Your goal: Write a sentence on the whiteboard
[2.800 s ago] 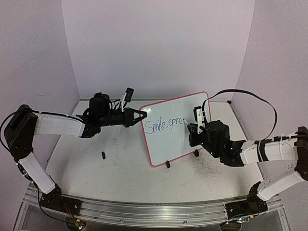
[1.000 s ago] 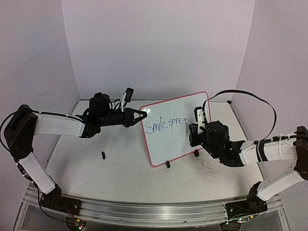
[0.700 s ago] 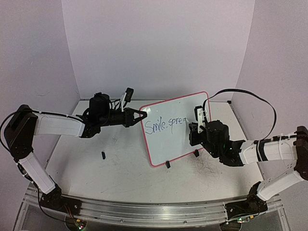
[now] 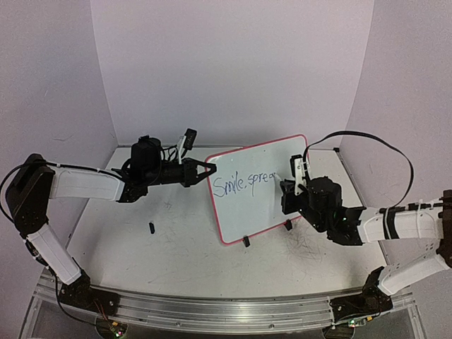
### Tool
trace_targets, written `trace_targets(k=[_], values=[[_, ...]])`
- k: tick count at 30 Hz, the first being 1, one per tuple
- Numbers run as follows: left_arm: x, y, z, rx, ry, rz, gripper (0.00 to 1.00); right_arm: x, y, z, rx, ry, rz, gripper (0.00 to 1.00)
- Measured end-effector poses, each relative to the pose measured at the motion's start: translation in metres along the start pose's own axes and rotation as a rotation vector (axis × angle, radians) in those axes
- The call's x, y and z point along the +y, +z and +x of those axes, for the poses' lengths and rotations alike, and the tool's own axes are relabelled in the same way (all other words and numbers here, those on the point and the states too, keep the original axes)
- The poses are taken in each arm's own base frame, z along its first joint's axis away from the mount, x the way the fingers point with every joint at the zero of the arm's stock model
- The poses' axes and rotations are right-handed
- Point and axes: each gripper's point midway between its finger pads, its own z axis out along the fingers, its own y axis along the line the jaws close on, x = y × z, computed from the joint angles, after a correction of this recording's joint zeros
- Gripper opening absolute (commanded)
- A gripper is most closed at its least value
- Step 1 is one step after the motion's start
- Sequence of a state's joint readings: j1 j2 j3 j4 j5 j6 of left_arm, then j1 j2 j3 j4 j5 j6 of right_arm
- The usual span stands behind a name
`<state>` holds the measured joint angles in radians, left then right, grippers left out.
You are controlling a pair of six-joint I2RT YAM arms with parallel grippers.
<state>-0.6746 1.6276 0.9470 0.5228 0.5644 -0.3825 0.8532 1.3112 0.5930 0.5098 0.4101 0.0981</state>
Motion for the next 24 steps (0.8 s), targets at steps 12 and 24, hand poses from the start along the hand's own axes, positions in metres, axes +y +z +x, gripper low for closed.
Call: trace_targets(k=[12, 24], values=[[-0.001, 0.0, 0.0, 0.0, 0.003, 0.001, 0.0, -0.013, 0.001, -0.011, -0.032, 0.039, 0.025, 0.0], [-0.002, 0.0, 0.0, 0.001, 0.009, 0.002, 0.0, -0.013, 0.007, 0.0, -0.003, 0.034, 0.034, 0.0]])
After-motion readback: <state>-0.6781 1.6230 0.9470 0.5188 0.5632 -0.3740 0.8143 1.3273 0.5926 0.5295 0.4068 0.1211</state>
